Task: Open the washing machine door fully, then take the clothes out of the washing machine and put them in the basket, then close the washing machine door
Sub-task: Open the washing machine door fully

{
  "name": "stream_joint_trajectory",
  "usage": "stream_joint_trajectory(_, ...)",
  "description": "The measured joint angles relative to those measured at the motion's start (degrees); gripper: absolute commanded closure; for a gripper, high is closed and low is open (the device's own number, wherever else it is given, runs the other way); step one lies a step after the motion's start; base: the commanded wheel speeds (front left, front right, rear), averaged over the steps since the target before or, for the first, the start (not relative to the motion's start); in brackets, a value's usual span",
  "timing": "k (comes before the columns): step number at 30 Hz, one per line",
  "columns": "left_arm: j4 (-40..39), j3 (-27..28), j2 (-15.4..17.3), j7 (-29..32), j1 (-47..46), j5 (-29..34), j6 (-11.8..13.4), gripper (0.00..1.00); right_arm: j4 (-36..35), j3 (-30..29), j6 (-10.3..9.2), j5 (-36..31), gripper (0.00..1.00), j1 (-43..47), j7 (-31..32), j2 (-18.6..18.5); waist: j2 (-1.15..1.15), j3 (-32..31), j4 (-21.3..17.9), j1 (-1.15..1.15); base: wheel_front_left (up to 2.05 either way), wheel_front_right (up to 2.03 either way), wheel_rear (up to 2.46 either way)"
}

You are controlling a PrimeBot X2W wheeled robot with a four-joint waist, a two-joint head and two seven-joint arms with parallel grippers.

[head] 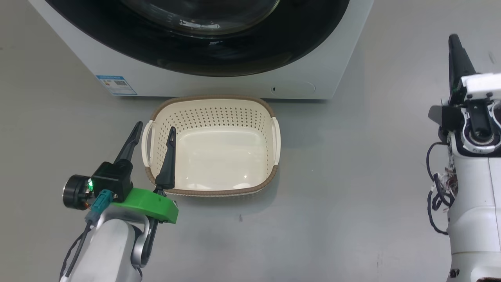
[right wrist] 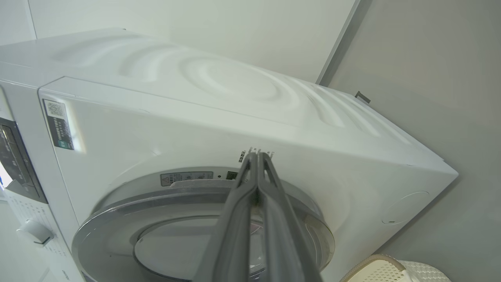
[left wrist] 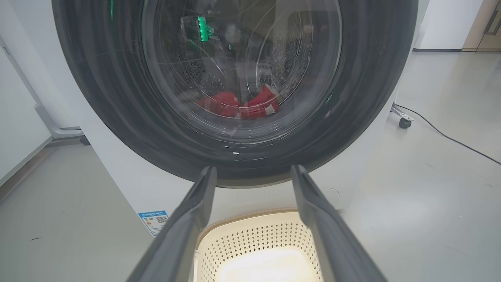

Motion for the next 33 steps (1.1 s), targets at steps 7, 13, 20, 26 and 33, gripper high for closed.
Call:
stream_joint_trajectory(7, -0.40, 0.15, -0.53, -0.01, -1.46, -0.01, -0.44, 0.00, 0.23, 1.22, -0.64, 1.86, 1.00, -7.40, 6.14, -0.63, 0.00, 3.18, 2.05, 0.00, 0.00, 0.00, 0.00)
stream_joint_trajectory(13, -0.43, 0.09, -1.11, -0.01, -2.72, 0.00, -0.93, 0.00, 0.66, 2.03, -1.65, 2.82, 1.00, -13.27, 10.17, -2.79, 0.00, 5.50, 3.83, 0.00, 0.00, 0.00, 0.00)
stream_joint_trajectory(20, -0.27, -0.01, -1.55, -0.01, -3.89, 0.00, -1.44, 0.00, 2.20, 4.05, -3.34, 2.78, 1.00, -20.65, 13.96, -4.45, 0.00, 8.08, 5.96, 0.00, 0.00, 0.00, 0.00)
stream_joint_trajectory(26, 0.24, -0.55, -2.07, -0.01, -4.66, -0.02, -2.09, 0.00, 4.43, 4.74, -4.27, 2.68, 1.00, -23.88, 16.10, -5.83, 0.00, 9.03, 7.66, 0.00, 0.00, 0.00, 0.00)
stream_joint_trajectory(33, 0.48, -0.65, -2.25, -0.01, -4.81, -0.08, -2.46, 0.00, 6.42, 7.24, -5.89, 0.62, 1.00, -27.86, 18.98, -8.04, 0.00, 9.88, 9.43, 0.00, 0.00, 0.00, 0.00)
